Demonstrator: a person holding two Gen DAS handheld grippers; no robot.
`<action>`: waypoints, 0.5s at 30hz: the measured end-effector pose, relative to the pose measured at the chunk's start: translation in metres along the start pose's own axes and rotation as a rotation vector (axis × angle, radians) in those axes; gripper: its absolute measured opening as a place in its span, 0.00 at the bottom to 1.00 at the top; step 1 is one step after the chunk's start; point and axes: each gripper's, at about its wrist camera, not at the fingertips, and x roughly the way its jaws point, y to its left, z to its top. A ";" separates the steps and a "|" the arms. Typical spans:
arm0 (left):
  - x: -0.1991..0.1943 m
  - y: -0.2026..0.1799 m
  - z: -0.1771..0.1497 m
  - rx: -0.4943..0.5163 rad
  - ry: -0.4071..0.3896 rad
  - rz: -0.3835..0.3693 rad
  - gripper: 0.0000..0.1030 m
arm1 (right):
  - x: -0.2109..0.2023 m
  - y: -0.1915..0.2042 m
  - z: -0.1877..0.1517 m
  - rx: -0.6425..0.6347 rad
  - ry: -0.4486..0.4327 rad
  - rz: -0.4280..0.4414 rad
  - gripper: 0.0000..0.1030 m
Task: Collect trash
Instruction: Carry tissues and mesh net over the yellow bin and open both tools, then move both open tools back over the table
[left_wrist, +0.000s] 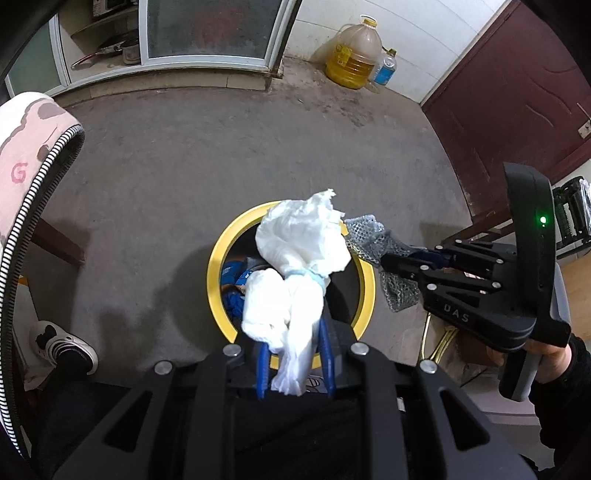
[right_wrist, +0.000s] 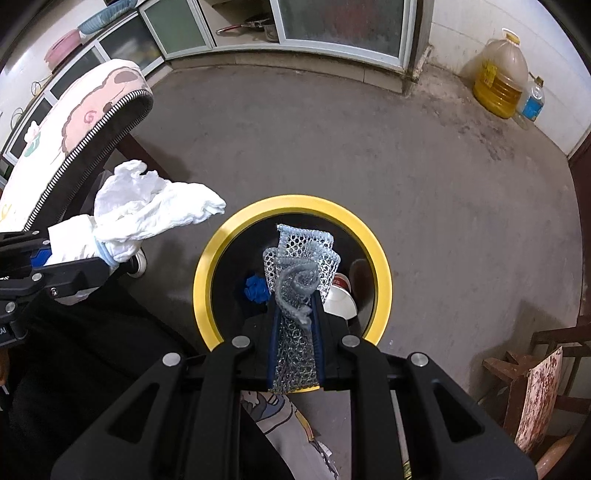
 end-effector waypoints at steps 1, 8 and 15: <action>0.000 0.000 0.000 0.000 -0.002 0.004 0.20 | 0.001 -0.001 0.000 0.005 0.002 -0.001 0.15; -0.002 0.001 -0.002 -0.025 -0.020 -0.005 0.71 | 0.013 -0.011 0.003 0.032 0.054 -0.030 0.29; -0.018 0.007 -0.004 -0.056 -0.085 -0.009 0.89 | 0.014 -0.029 0.001 0.109 0.046 -0.055 0.59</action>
